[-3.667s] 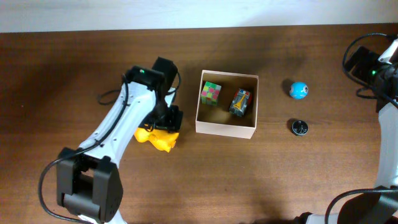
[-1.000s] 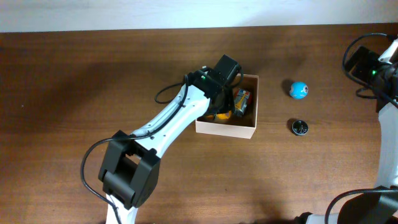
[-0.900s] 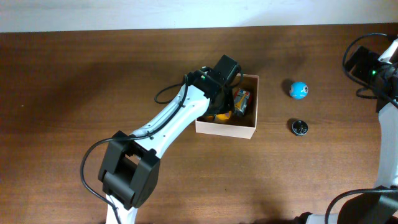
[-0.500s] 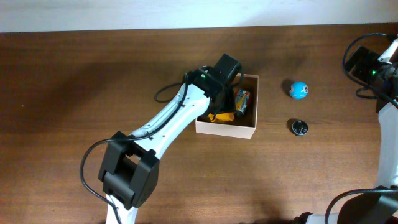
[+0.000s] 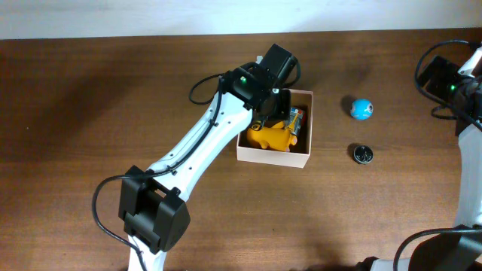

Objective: Pack container
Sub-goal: 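Lift the orange dinosaur with the left gripper and place it in the box, then withdraw the left arm to the upper-left side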

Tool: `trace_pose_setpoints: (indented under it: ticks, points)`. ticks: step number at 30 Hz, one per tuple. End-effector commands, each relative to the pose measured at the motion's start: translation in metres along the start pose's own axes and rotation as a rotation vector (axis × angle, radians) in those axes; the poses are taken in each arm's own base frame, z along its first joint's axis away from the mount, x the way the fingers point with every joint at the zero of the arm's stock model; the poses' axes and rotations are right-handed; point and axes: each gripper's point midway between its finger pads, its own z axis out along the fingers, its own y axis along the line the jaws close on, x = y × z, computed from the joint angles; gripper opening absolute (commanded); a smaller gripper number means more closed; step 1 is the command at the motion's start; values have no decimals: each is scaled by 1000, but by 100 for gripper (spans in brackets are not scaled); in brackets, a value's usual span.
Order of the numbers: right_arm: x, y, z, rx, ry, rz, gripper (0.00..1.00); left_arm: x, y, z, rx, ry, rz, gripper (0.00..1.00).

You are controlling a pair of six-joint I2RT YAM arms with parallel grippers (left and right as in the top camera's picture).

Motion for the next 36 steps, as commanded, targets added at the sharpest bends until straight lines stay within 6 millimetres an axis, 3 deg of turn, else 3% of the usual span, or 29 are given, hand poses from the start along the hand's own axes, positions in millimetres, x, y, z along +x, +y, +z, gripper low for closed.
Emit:
trace_pose_setpoints:
  ticks: [1,7,13,16,20,25,27,29,32,36]
  points:
    - [-9,1,-3,-4,-22,-9,99,22,7,31,-39,94,31,2]
    - [-9,1,-3,-4,-22,-9,99,55,0,71,-3,240,114,2]
    - [-9,1,-3,-4,-22,-9,99,84,8,88,-10,370,126,2]
    - [-9,1,-3,-4,-22,-9,99,81,10,88,-15,358,149,2]
    - [-9,1,-3,-4,-22,-9,99,58,11,83,-36,281,155,2]
    - [-9,1,-3,-4,-22,-9,99,18,-2,47,1,186,144,6]
    - [-9,1,-3,-4,-22,-9,99,-1,-8,27,19,133,140,20]
    - [-9,1,-3,-4,-22,-9,99,-21,-8,4,12,72,135,24]
    - [-9,1,-3,-4,-22,-9,99,-48,7,-31,-68,-31,124,31]
    - [-9,1,-3,-4,-22,-9,99,-76,53,-83,-262,-163,85,47]
